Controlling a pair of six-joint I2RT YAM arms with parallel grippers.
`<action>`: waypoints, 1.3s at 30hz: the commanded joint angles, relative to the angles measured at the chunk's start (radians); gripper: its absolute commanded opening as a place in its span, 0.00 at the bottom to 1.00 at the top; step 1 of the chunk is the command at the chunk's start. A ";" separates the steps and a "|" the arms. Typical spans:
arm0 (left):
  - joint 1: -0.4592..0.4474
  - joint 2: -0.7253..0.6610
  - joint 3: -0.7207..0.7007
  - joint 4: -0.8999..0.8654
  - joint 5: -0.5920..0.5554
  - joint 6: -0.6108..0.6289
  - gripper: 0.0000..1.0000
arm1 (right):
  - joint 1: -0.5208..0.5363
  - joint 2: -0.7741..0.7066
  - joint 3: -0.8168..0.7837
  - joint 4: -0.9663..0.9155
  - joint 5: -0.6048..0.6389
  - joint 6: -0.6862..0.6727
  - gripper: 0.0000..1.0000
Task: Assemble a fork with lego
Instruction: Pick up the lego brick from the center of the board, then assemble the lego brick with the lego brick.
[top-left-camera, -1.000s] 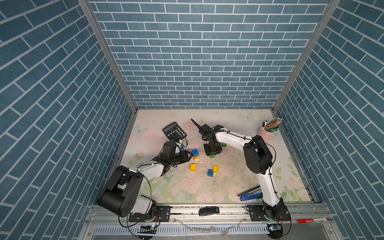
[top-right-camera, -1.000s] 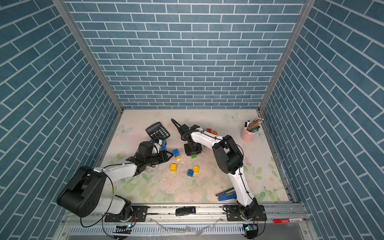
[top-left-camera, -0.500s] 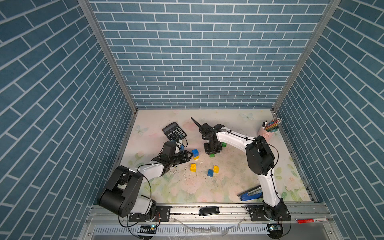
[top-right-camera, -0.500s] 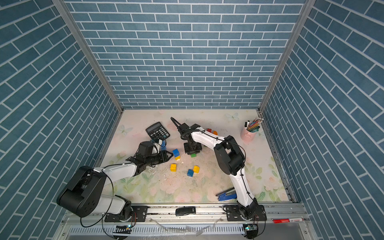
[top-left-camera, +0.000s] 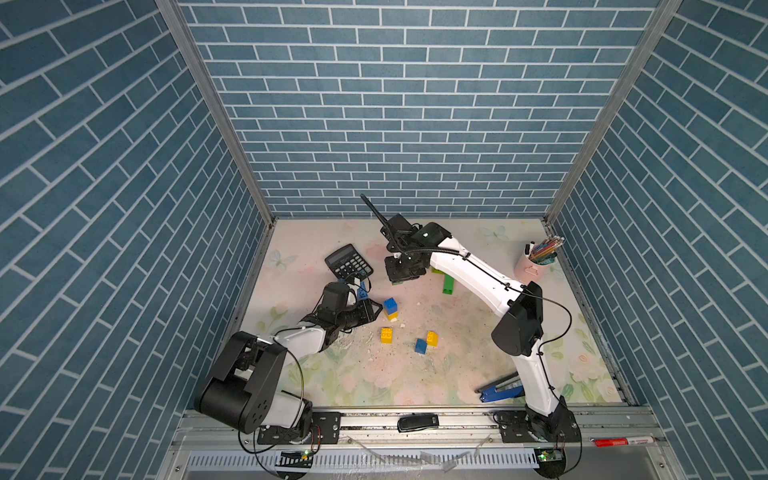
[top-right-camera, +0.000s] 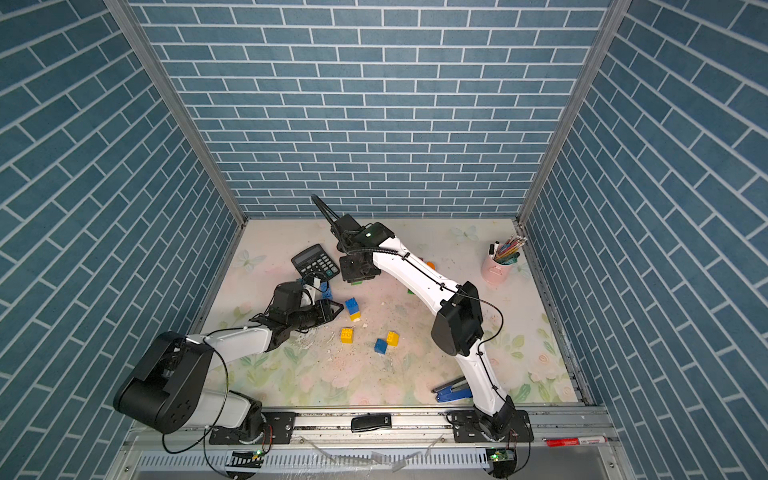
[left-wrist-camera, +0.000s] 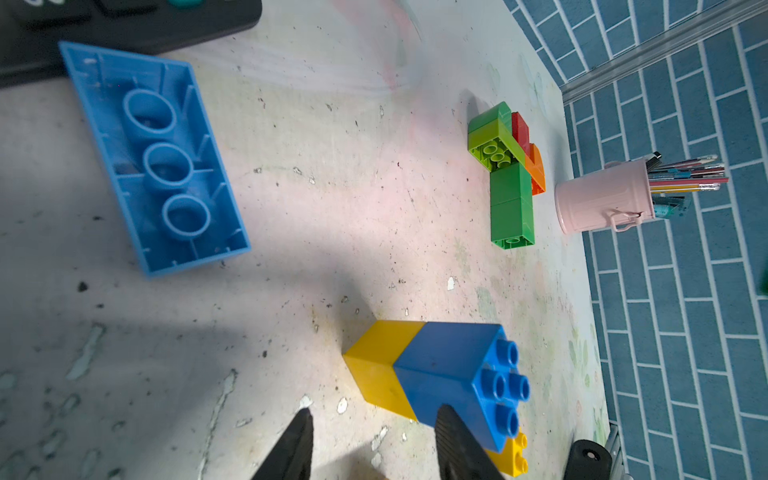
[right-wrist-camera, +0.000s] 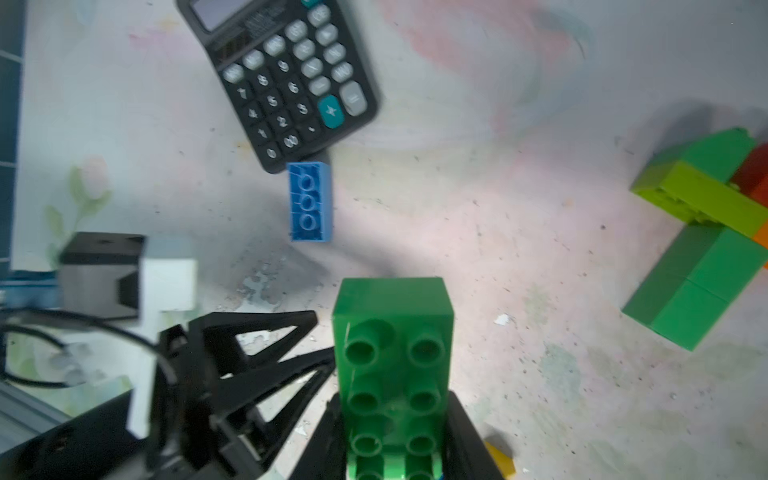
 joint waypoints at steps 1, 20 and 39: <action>0.006 0.016 0.012 0.019 0.022 0.003 0.49 | 0.022 0.119 0.090 -0.137 -0.009 -0.033 0.15; 0.006 0.037 0.011 0.035 0.035 0.007 0.49 | 0.043 0.240 0.197 -0.185 -0.030 -0.078 0.00; 0.005 0.046 0.014 0.038 0.038 0.007 0.49 | 0.059 0.293 0.188 -0.177 -0.004 -0.106 0.00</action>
